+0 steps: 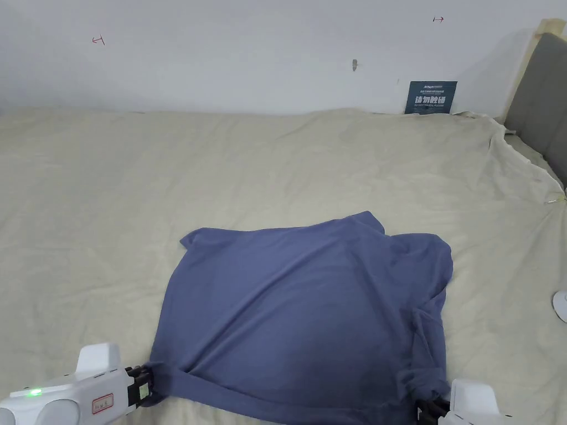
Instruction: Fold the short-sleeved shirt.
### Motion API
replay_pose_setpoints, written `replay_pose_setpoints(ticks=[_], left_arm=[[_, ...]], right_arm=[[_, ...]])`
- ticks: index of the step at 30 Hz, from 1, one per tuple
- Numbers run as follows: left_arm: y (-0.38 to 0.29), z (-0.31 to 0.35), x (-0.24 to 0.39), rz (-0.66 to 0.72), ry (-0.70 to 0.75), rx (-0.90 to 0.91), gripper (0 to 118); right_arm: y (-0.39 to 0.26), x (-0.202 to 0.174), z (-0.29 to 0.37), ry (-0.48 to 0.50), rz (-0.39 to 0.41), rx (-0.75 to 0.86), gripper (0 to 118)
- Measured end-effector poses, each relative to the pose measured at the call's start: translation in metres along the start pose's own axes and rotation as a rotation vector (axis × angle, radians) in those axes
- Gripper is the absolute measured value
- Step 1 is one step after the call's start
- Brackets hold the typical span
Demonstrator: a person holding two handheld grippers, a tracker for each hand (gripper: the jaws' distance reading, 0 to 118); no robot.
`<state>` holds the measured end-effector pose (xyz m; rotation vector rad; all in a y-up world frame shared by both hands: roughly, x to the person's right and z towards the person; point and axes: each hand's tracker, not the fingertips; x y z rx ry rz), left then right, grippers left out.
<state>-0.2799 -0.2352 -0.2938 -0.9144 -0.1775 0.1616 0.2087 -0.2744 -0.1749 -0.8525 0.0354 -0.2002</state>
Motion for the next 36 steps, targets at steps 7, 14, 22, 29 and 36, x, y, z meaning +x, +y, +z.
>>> replay_pose_setpoints(ticks=[7, 14, 22, 29, 36], left_arm=[[0.018, 0.005, -0.007, 0.034, -0.01, 0.041, 0], [0.057, -0.01, -0.002, -0.009, -0.013, 0.076, 0], [0.107, -0.069, 0.01, -0.112, 0.012, 0.036, 0], [0.116, -0.133, 0.011, -0.153, 0.066, -0.047, 0], [0.107, -0.154, 0.011, -0.147, 0.098, -0.094, 0]], right_arm=[[0.043, 0.001, 0.029, 0.012, -0.018, 0.108, 8], [0.095, 0.001, 0.014, 0.008, -0.026, 0.148, 8], [0.138, 0.017, -0.045, -0.045, -0.025, 0.069, 8], [0.148, 0.034, -0.102, -0.074, -0.074, -0.01, 8], [0.142, 0.039, -0.134, -0.103, -0.092, -0.08, 8]])
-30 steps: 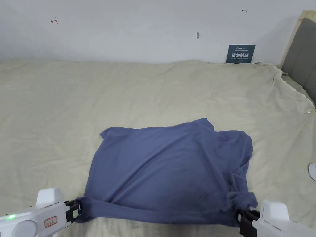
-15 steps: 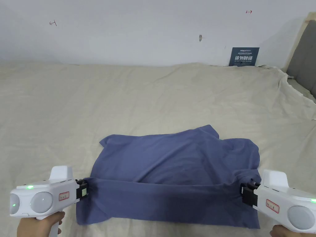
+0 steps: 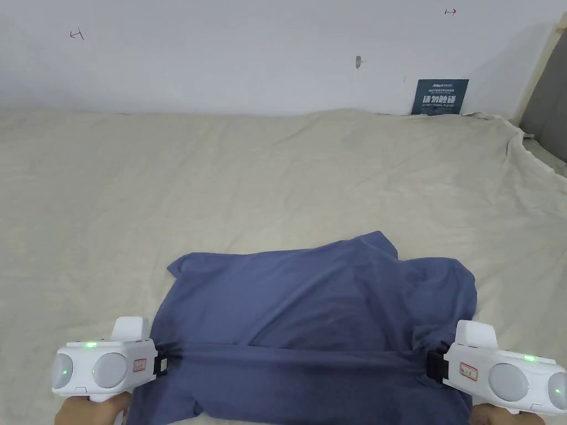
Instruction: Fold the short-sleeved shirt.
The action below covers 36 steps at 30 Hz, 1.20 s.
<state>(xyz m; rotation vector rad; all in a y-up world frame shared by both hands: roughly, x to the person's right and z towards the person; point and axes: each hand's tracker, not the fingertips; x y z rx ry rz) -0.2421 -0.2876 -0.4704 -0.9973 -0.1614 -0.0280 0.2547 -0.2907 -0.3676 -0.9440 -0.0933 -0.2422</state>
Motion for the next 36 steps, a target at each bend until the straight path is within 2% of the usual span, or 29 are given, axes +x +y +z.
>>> replay_pose_setpoints(ticks=[1, 2, 3, 4, 6, 7, 8, 9, 12, 16, 22, 24, 26, 27, 28, 29, 31, 36], left_arm=[[0.001, 0.001, 0.0, 0.012, 0.002, -0.002, 1], [0.003, 0.002, 0.0, 0.02, 0.001, -0.005, 6], [0.005, 0.004, 0.0, 0.029, 0.004, -0.012, 15], [0.007, 0.01, -0.001, 0.045, 0.001, -0.019, 31], [0.01, 0.024, 0.0, 0.068, -0.011, -0.004, 67], [0.012, 0.034, 0.002, 0.085, -0.011, 0.033, 85], [0.015, 0.05, 0.005, 0.095, -0.003, 0.076, 96], [0.017, 0.062, 0.008, 0.09, -0.005, 0.11, 101], [0.018, 0.105, 0.015, 0.075, -0.022, 0.228, 101], [0.005, 0.152, 0.025, 0.059, -0.009, 0.32, 101], [-0.038, 0.185, 0.036, 0.043, 0.089, 0.452, 98], [-0.054, 0.193, 0.04, 0.039, 0.081, 0.477, 83], [-0.072, 0.2, 0.042, 0.029, 0.067, 0.509, 52], [-0.078, 0.201, 0.042, 0.019, 0.055, 0.516, 36], [-0.084, 0.201, 0.042, 0.01, 0.037, 0.518, 13], [-0.088, 0.202, 0.043, 0.005, 0.012, 0.505, 0], [-0.097, 0.203, 0.045, 0.006, 0.02, 0.488, 0], [-0.099, 0.198, 0.041, 0.018, 0.002, 0.453, 0]], right_arm=[[0.0, -0.001, 0.001, -0.002, 0.002, -0.001, 8], [-0.002, -0.005, 0.006, -0.004, 0.004, 0.001, 9], [-0.001, -0.007, 0.01, -0.005, 0.006, 0.003, 11], [0.0, -0.009, 0.017, -0.005, 0.011, 0.011, 20], [0.003, -0.017, 0.039, -0.012, 0.035, 0.061, 54], [0.005, -0.02, 0.051, -0.021, 0.048, 0.089, 78], [0.007, -0.023, 0.066, -0.024, 0.061, 0.129, 88], [0.008, -0.026, 0.079, -0.019, 0.068, 0.172, 90], [0.012, -0.03, 0.127, -0.025, 0.084, 0.291, 90], [0.0, -0.034, 0.185, -0.027, 0.105, 0.429, 90], [-0.035, -0.035, 0.23, -0.051, 0.115, 0.538, 87], [-0.046, -0.037, 0.236, -0.056, 0.116, 0.557, 79], [-0.058, -0.04, 0.241, -0.066, 0.127, 0.575, 57], [-0.062, -0.041, 0.242, -0.07, 0.134, 0.58, 44], [-0.067, -0.043, 0.243, -0.073, 0.14, 0.585, 22], [-0.071, -0.044, 0.243, -0.081, 0.147, 0.591, 4], [-0.077, -0.046, 0.243, -0.074, 0.162, 0.604, 0], [-0.078, -0.046, 0.24, -0.06, 0.167, 0.585, 0]])
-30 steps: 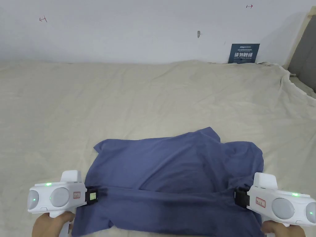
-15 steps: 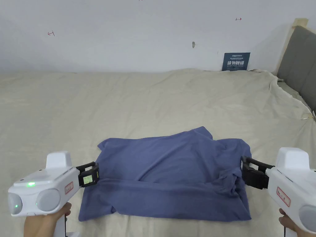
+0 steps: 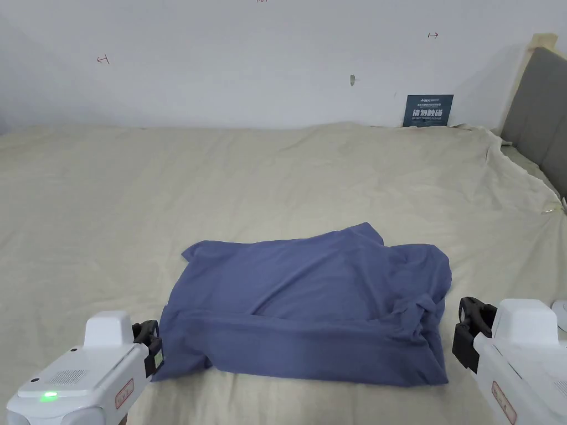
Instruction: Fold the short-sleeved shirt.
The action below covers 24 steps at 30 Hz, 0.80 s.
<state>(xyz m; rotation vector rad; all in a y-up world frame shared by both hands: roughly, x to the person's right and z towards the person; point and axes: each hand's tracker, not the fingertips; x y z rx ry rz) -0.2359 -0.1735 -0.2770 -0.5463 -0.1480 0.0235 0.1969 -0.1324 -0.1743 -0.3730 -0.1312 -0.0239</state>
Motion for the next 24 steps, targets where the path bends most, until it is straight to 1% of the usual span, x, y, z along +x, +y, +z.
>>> replay_pose_setpoints(ticks=[4, 8, 10, 12, 13, 14, 15, 16, 17, 19, 21, 24], left_arm=[[0.006, -0.01, -0.004, 0.005, -0.004, -0.031, 0], [0.013, -0.035, -0.01, -0.021, 0.002, -0.089, 0], [0.016, -0.051, -0.017, -0.006, -0.006, -0.135, 5], [0.017, -0.068, -0.022, 0.02, 0.003, -0.197, 6], [0.017, -0.081, -0.026, 0.041, 0.006, -0.256, 13], [0.016, -0.091, -0.03, 0.056, 0.014, -0.296, 25], [0.015, -0.101, -0.032, 0.064, 0.025, -0.347, 42], [0.011, -0.108, -0.033, 0.072, 0.037, -0.385, 65], [0.007, -0.116, -0.036, 0.082, 0.047, -0.396, 75], [-0.001, -0.131, -0.041, 0.087, 0.076, -0.456, 87], [-0.009, -0.142, -0.044, 0.089, 0.094, -0.515, 87], [-0.023, -0.147, -0.043, 0.105, 0.096, -0.521, 87]], right_arm=[[0.002, 0.002, -0.002, 0.002, -0.01, 0.002, 0], [0.007, 0.003, -0.006, 0.003, -0.02, -0.002, 0], [0.006, 0.004, -0.011, 0.002, -0.024, -0.005, 0], [0.007, 0.005, -0.015, -0.001, -0.027, -0.011, 0], [0.007, 0.006, -0.018, -0.002, -0.032, -0.014, 0], [0.007, 0.006, -0.02, -0.001, -0.036, -0.017, 0], [0.007, 0.007, -0.022, -0.002, -0.037, -0.02, 0], [0.006, 0.007, -0.024, -0.003, -0.038, -0.024, 0], [0.006, 0.007, -0.026, -0.006, -0.037, -0.028, 0], [0.004, 0.008, -0.031, -0.008, -0.037, -0.037, 0], [0.002, 0.01, -0.036, -0.011, -0.04, -0.051, 0], [-0.002, 0.011, -0.042, -0.019, -0.042, -0.069, 0]])
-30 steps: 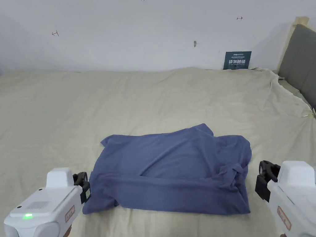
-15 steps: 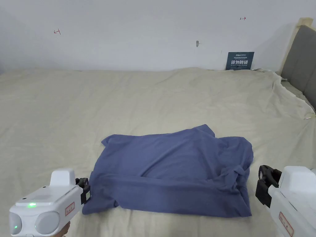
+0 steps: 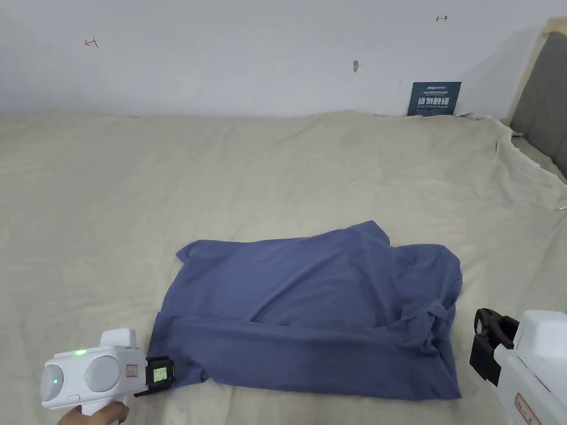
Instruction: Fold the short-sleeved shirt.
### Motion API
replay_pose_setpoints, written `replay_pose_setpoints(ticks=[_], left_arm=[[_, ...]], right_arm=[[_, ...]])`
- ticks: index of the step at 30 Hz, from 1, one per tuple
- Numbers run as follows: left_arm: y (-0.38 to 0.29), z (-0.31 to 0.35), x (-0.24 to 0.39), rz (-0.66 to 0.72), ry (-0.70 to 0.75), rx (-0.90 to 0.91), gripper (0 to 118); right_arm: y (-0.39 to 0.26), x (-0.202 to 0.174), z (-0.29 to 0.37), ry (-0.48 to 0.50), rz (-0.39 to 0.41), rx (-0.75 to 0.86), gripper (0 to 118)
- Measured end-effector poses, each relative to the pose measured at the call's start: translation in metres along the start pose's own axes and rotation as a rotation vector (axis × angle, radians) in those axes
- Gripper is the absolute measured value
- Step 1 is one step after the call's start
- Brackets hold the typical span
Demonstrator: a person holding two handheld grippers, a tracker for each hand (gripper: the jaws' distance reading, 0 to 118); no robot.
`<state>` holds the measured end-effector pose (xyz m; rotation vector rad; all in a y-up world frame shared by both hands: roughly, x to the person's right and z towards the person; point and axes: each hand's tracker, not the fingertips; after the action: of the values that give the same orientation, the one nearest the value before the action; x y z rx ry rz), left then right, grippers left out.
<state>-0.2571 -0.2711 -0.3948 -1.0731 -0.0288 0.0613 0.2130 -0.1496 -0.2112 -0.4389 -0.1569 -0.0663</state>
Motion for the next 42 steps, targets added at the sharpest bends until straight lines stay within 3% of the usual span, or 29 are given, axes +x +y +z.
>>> replay_pose_setpoints(ticks=[2, 5, 6, 7, 8, 12, 13, 16, 19, 24, 29, 31, 32, 42], left_arm=[[-0.005, -0.007, 0.003, -0.004, 0.008, -0.024, 81], [-0.013, -0.01, 0.011, -0.056, 0.04, -0.028, 59], [-0.013, -0.008, 0.013, -0.074, 0.034, -0.015, 44], [-0.012, -0.007, 0.016, -0.083, 0.019, -0.02, 17], [-0.011, -0.004, 0.017, -0.092, -0.007, -0.02, 9], [-0.006, 0.002, 0.019, -0.128, -0.029, -0.021, 4], [-0.005, 0.008, 0.017, -0.123, -0.042, 0.002, 4], [0.0, 0.025, 0.01, -0.098, -0.085, 0.044, 4], [0.005, 0.039, 0.003, -0.091, -0.117, 0.064, 4], [0.009, 0.041, -0.002, -0.086, -0.131, 0.068, 4], [0.006, 0.036, 0.001, -0.081, -0.121, 0.052, 4], [0.004, 0.034, -0.001, -0.075, -0.12, 0.044, 4], [0.004, 0.03, -0.002, -0.071, -0.121, 0.043, 4], [-0.019, 0.049, -0.019, -0.006, -0.117, 0.061, 4]], right_arm=[[-0.002, 0.001, -0.003, -0.001, -0.007, -0.013, 0], [-0.006, 0.002, -0.008, -0.003, -0.008, -0.032, 0], [-0.007, 0.002, -0.008, -0.005, -0.007, -0.036, 0], [-0.009, 0.002, -0.01, -0.006, -0.006, -0.044, 0], [-0.01, 0.003, -0.013, -0.009, -0.007, -0.052, 0], [-0.02, 0.009, -0.029, -0.022, -0.024, -0.131, 2], [-0.024, 0.011, -0.036, -0.006, -0.033, -0.178, 13], [-0.039, 0.017, -0.06, 0.005, -0.067, -0.287, 79], [-0.056, 0.019, -0.083, 0.021, -0.096, -0.362, 92], [-0.083, 0.019, -0.119, 0.003, -0.145, -0.491, 85], [-0.099, 0.014, -0.135, 0.005, -0.141, -0.55, 44], [-0.1, 0.016, -0.131, 0.03, -0.166, -0.527, 16], [-0.099, 0.017, -0.129, 0.061, -0.195, -0.514, 15], [-0.069, 0.03, -0.06, 0.092, -0.175, -0.417, 12]])
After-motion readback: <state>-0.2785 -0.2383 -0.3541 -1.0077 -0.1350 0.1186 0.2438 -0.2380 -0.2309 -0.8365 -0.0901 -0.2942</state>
